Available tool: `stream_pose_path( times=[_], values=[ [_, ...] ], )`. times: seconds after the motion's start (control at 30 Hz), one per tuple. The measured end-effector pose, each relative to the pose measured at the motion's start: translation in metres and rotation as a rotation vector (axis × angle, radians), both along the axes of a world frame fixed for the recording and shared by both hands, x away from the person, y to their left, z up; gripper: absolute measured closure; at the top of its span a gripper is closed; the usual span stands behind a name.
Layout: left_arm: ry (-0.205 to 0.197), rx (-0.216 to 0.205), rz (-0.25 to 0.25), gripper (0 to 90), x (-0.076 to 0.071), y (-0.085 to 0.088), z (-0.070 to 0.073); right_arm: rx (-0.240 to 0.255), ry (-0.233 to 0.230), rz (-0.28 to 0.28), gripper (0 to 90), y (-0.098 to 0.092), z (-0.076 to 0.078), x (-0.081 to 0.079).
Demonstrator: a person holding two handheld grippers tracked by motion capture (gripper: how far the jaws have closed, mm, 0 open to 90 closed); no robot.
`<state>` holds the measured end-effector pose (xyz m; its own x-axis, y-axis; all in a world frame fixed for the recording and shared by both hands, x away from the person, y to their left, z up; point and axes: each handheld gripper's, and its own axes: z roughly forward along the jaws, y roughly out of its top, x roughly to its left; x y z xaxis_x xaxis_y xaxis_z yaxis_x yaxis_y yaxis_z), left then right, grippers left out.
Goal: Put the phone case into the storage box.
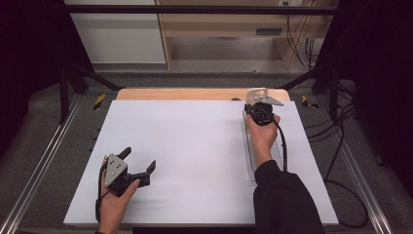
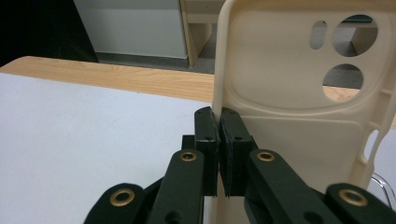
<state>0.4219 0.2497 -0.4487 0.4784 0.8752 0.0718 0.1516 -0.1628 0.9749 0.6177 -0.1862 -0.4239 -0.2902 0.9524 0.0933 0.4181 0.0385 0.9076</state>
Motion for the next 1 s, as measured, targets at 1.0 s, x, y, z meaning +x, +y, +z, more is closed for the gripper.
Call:
stream_pose_path(
  times=[1.0],
  values=[
    [0.002, 0.005, -0.005, 2.5, 0.0004, -0.0007, -0.0005, -0.003, 0.000, 0.001, 87.0, 0.0011, -0.0024, 0.0029]
  ],
)
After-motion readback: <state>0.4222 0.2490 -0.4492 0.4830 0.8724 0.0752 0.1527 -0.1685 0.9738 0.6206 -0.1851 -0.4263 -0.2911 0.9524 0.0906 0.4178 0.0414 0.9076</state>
